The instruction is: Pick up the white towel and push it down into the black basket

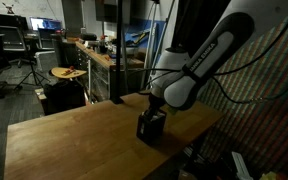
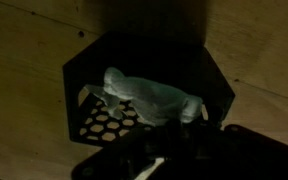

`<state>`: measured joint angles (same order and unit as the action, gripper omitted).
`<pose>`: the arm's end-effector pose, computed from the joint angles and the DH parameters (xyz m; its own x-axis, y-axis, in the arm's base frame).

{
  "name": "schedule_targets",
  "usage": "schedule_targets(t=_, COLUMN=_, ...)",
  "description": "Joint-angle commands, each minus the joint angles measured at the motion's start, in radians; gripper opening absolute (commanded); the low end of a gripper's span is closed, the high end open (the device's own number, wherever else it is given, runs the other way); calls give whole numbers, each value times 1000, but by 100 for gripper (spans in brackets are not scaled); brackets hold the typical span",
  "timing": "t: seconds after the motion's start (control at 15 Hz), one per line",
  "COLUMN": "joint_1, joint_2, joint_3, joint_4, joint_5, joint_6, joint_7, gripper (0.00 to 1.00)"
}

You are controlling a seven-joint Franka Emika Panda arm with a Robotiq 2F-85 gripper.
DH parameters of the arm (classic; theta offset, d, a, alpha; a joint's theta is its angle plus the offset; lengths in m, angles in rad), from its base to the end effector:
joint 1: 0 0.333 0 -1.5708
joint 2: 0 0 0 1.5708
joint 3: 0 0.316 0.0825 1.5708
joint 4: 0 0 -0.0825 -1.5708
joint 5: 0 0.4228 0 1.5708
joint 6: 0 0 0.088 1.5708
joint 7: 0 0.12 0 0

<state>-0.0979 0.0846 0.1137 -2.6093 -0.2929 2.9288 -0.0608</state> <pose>0.4772 0.0262 0.1986 0.9120 0.3520 0.2105 0.3310 -0.9348 0.1290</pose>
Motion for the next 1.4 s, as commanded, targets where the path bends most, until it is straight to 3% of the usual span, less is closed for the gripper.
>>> schedule_targets(t=0.0, joint_1=53, joint_2=46, joint_3=-30, joint_4=27, joint_5=47, joint_6=-36, joint_7=-78, gripper=8)
schedule_targets(t=0.6, joint_1=87, joint_2=59, joint_3=-27, joint_4=108, joint_5=80, joint_6=-200, joint_7=-171, gripper=8)
schedule_targets(t=0.73, joint_1=89, joint_2=53, joint_3=-29, joint_4=125, joint_5=84, joint_6=-235, joint_7=-173, gripper=35)
schedule_targets(t=1.33, joint_1=81, joint_2=17, joint_3=-64, joint_4=185, joint_5=102, joint_6=-280, joint_7=-147, gripper=99)
